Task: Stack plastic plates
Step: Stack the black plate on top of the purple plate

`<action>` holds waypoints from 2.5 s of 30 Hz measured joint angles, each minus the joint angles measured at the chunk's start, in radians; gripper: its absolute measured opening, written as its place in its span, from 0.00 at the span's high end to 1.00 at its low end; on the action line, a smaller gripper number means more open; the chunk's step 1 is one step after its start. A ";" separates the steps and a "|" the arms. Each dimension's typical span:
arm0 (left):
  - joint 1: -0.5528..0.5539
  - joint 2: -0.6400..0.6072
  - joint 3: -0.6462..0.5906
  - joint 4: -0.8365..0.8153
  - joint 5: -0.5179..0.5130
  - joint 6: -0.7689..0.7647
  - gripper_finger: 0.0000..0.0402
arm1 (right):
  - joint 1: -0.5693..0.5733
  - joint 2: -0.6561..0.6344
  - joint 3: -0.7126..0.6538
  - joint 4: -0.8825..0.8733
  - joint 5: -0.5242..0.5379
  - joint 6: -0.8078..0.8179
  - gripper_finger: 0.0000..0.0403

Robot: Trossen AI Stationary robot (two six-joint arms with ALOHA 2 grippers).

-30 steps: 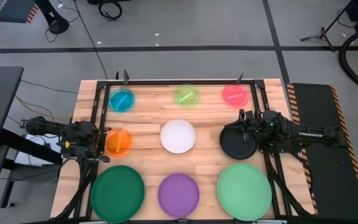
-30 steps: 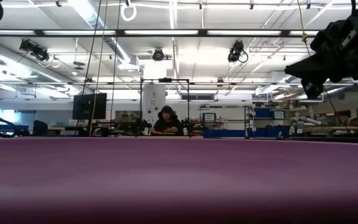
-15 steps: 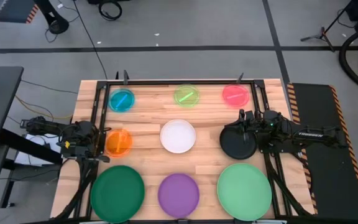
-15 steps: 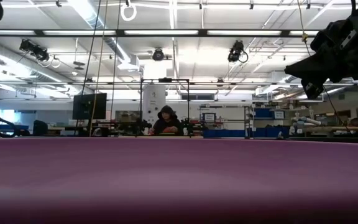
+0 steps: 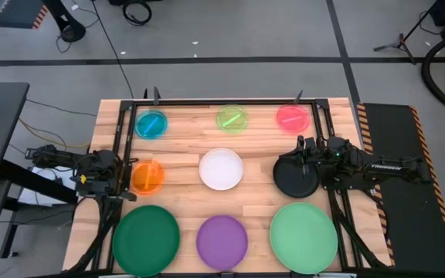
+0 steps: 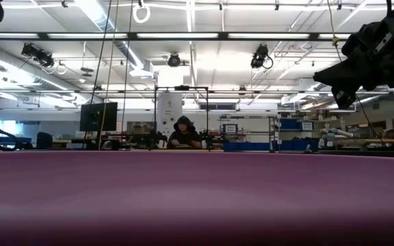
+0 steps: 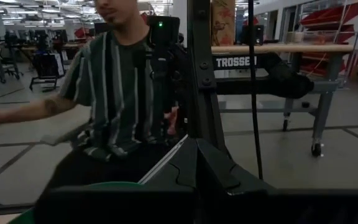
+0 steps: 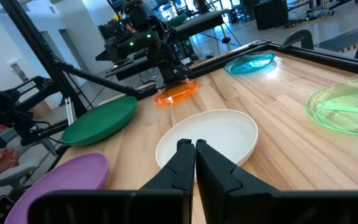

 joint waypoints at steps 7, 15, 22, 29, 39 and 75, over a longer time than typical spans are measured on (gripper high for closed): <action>0.000 0.000 0.000 0.000 0.000 0.003 0.98 | 0.000 0.000 0.000 0.000 0.000 0.000 0.94; 0.000 0.000 0.000 0.000 0.000 0.006 0.98 | 0.000 0.000 0.000 0.061 0.043 -0.091 0.94; 0.000 0.000 0.000 0.004 0.000 0.015 0.98 | 0.000 0.000 0.000 0.182 0.053 0.000 0.94; 0.000 0.000 0.000 0.043 0.000 0.013 0.98 | 0.000 0.007 0.000 0.307 0.145 0.117 0.94; 0.000 0.000 0.000 0.022 -0.132 0.038 0.98 | 0.186 0.166 0.000 0.458 0.316 0.137 0.94; 0.000 0.000 0.000 0.027 -0.465 -0.177 0.98 | 0.516 1.495 1.174 -1.033 0.547 0.802 0.97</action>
